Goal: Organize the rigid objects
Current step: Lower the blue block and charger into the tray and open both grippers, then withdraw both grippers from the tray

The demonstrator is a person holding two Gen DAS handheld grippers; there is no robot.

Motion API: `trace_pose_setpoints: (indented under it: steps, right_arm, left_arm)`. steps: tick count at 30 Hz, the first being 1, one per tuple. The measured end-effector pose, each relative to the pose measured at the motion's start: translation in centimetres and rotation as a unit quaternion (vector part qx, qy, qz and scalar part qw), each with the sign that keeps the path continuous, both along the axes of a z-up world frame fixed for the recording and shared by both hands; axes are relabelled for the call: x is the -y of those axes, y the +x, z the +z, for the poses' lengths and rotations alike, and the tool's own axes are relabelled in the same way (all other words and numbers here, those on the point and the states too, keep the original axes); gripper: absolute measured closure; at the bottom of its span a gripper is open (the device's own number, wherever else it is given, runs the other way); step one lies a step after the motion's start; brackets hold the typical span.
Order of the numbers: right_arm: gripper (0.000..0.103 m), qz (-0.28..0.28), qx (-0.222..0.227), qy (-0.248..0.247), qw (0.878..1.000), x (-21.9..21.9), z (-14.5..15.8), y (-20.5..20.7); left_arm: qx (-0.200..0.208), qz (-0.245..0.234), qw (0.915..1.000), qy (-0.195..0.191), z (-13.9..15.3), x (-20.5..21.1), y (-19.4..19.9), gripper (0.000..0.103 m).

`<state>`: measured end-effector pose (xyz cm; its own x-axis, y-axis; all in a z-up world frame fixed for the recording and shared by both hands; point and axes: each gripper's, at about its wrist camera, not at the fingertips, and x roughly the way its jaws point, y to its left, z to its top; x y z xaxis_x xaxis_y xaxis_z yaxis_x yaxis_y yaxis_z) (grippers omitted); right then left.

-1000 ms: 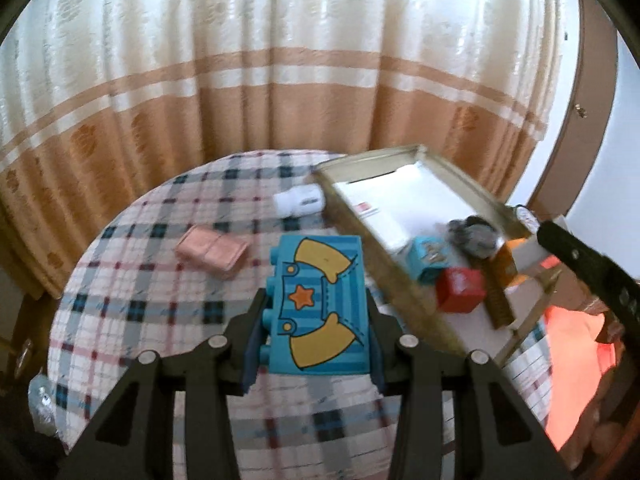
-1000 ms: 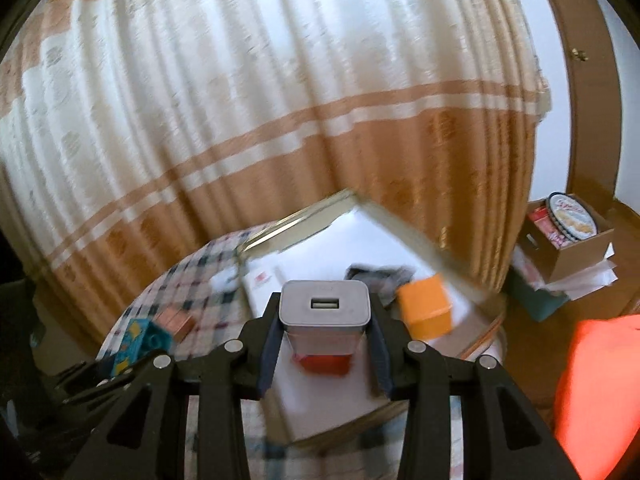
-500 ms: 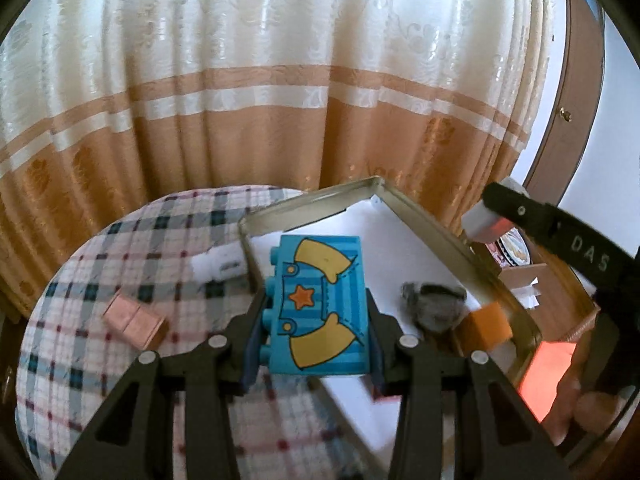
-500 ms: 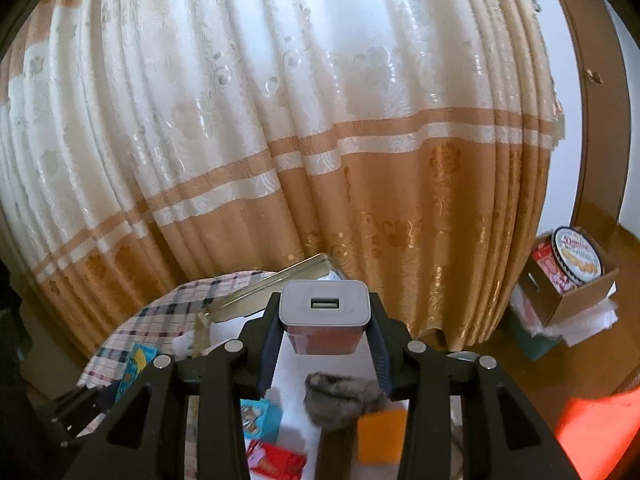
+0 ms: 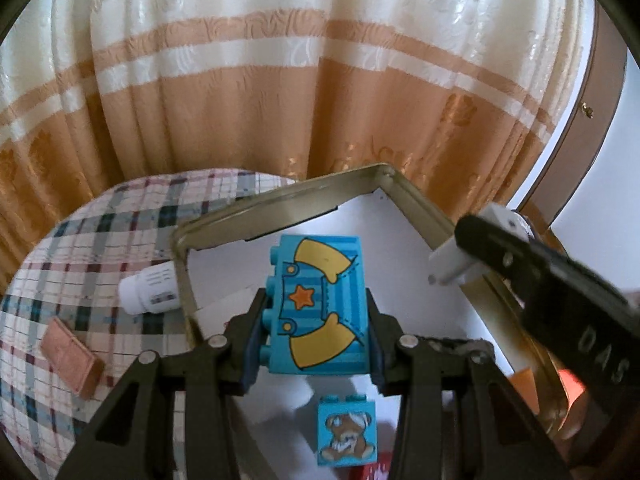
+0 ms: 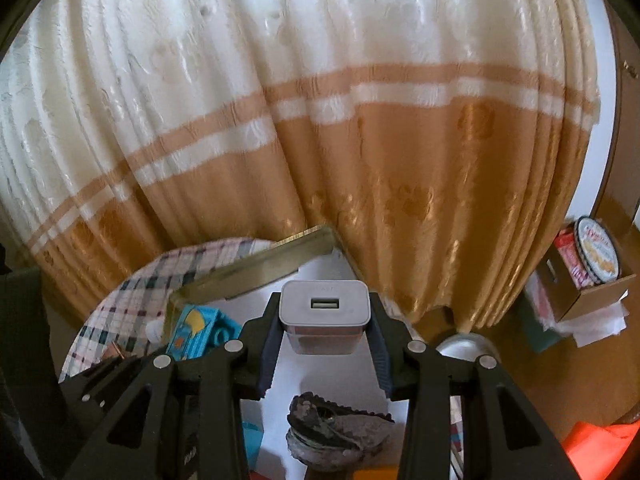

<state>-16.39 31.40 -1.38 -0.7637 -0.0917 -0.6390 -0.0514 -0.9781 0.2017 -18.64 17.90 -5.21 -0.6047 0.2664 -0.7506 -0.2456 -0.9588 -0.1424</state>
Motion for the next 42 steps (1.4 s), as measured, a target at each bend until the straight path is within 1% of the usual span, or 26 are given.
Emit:
trace_pose_setpoints:
  steps: [4,6,10,17,18,19,20,21,22,23,24,25,27,28,30,34,40,42]
  right_arm:
    - [0.06,0.007,0.022,-0.002,1.0,-0.1,-0.9,-0.9]
    - [0.06,0.013,0.032,-0.007,0.999,-0.1,-1.4,-1.1]
    - [0.06,0.01,0.044,-0.003,0.999,0.0,-2.3,-1.4]
    - [0.06,0.005,0.045,-0.004,0.999,-0.1,-2.2,-1.2]
    - [0.059,0.003,0.044,-0.006,0.999,-0.1,-2.1,-1.1]
    - [0.055,-0.002,0.043,-0.006,0.999,-0.2,-2.0,-1.0]
    - [0.05,-0.007,0.038,-0.005,0.999,-0.3,-1.8,-0.7]
    - [0.039,-0.012,0.031,-0.005,0.999,-0.4,-1.4,-0.5]
    - [0.031,-0.014,0.019,-0.01,1.0,-0.5,-1.0,-0.1]
    - [0.03,-0.015,0.004,-0.017,1.0,-0.7,-0.4,0.4]
    - [0.03,-0.019,-0.01,-0.021,1.0,-0.8,0.2,1.0]
    - [0.027,-0.025,-0.022,-0.027,0.999,-0.9,0.7,1.5]
    - [0.022,-0.044,-0.051,-0.05,0.996,-1.3,1.9,2.9]
    - [0.021,-0.053,-0.062,-0.057,0.995,-1.3,2.2,3.4]
    - [0.021,-0.065,-0.088,-0.068,0.992,-0.8,2.7,4.9]
    - [0.021,-0.069,-0.106,-0.063,0.99,1.2,3.0,6.6]
    - [0.021,-0.08,-0.136,-0.049,0.986,5.0,2.3,10.0]
    - [0.021,-0.086,-0.155,-0.035,0.984,7.1,1.8,11.4]
  left_arm:
    - [0.012,0.001,0.9998,-0.014,-0.9,-0.4,-1.0,0.061]
    - [0.024,0.0,0.9996,-0.012,-1.2,-0.3,-1.4,0.061]
    - [0.022,0.006,0.9992,-0.032,-1.1,-0.5,-1.8,0.061]
    - [0.021,0.006,0.9984,-0.052,-1.1,-0.9,-1.6,0.061]
    - [0.022,0.007,0.9983,-0.053,-1.1,-0.9,-1.6,0.061]
    - [0.025,0.008,0.9983,-0.052,-1.0,-0.9,-1.6,0.059]
    - [0.028,0.007,0.9985,-0.046,-0.8,-0.8,-1.6,0.056]
    - [0.031,0.005,0.9989,-0.035,-0.4,-0.6,-1.5,0.044]
    - [0.029,0.003,0.9994,-0.018,0.2,-0.3,-1.4,0.03]
    - [0.021,0.002,0.9998,-0.004,0.9,-0.1,-1.1,0.024]
    - [0.004,0.002,1.0,0.005,1.9,0.1,-0.6,0.012]
    - [-0.012,0.005,0.9999,-0.001,2.6,0.1,-0.1,0.0]
    - [-0.046,0.009,0.9987,-0.021,3.8,0.2,0.8,0.0]
    - [-0.059,0.009,0.9977,-0.033,4.3,0.3,1.3,0.0]
    - [-0.07,0.015,0.9962,-0.051,4.8,0.8,1.9,0.0]
    - [-0.075,0.029,0.9947,-0.063,4.7,2.9,3.2,0.0]
    - [-0.096,0.061,0.9877,-0.107,3.8,7.2,6.0,0.0]
    - [-0.102,0.072,0.9864,-0.107,3.4,9.0,7.0,0.0]
